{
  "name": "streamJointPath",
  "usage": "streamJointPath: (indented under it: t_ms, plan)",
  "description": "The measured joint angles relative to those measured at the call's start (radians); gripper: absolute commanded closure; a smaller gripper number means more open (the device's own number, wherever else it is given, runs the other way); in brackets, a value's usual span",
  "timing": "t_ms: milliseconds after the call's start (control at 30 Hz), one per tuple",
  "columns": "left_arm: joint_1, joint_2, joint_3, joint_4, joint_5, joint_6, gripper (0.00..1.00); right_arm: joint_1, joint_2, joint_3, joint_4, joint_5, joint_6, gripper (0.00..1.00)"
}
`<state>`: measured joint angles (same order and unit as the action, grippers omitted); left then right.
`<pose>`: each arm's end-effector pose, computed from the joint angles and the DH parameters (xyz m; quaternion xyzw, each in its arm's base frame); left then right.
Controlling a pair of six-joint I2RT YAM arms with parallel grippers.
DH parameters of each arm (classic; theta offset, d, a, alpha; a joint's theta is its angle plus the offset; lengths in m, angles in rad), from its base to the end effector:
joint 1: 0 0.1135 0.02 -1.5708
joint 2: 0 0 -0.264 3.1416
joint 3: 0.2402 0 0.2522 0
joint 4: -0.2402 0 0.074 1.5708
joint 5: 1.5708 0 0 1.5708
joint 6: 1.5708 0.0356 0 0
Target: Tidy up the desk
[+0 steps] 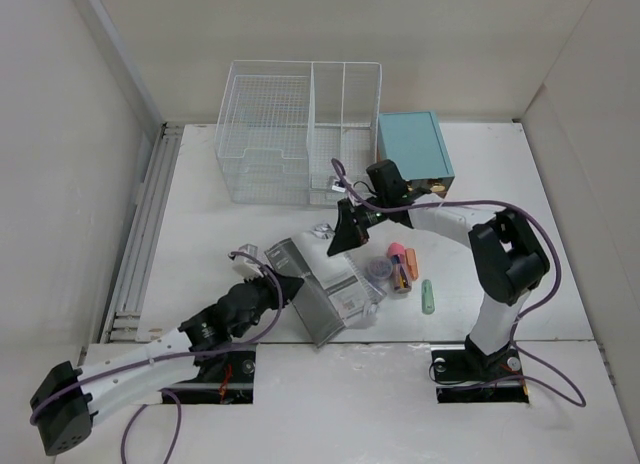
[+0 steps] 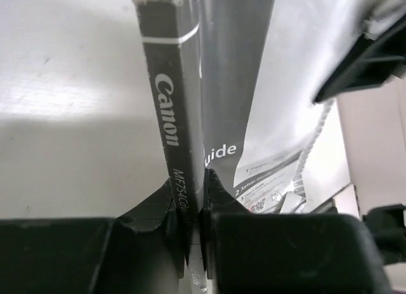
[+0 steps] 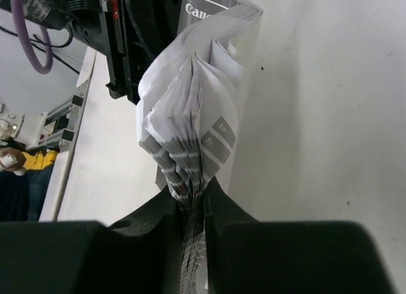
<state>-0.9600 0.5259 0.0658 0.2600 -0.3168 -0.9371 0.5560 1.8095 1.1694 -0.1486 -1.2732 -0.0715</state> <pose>0.0914 -0.1112 0.1696 -0.0911 0.7656 -0.4367 0.4635 0.2999 0.2264 0.2119 -0.4450 0.6372 0.6071 0.1657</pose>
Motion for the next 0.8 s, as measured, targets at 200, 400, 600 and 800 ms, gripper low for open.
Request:
streamJointPath:
  t_ms: [200, 400, 600, 800]
  plan:
    - [0.001, -0.128, -0.023, 0.043, 0.080, 0.119, 1.00, -0.015, -0.003, 0.002, -0.021, -0.035, -0.021, 0.00]
    - [-0.005, -0.307, 0.045, -0.066, 0.160, 0.272, 1.00, -0.010, -0.026, 0.106, -0.212, 0.023, -0.182, 0.00]
    - [-0.005, -0.218, 0.230, -0.096, 0.237, 0.421, 1.00, -0.014, -0.152, 0.093, -0.207, 0.134, -0.186, 0.00]
    - [-0.004, -0.090, 0.298, -0.039, 0.343, 0.496, 1.00, -0.042, -0.320, 0.059, -0.132, 0.193, -0.144, 0.00]
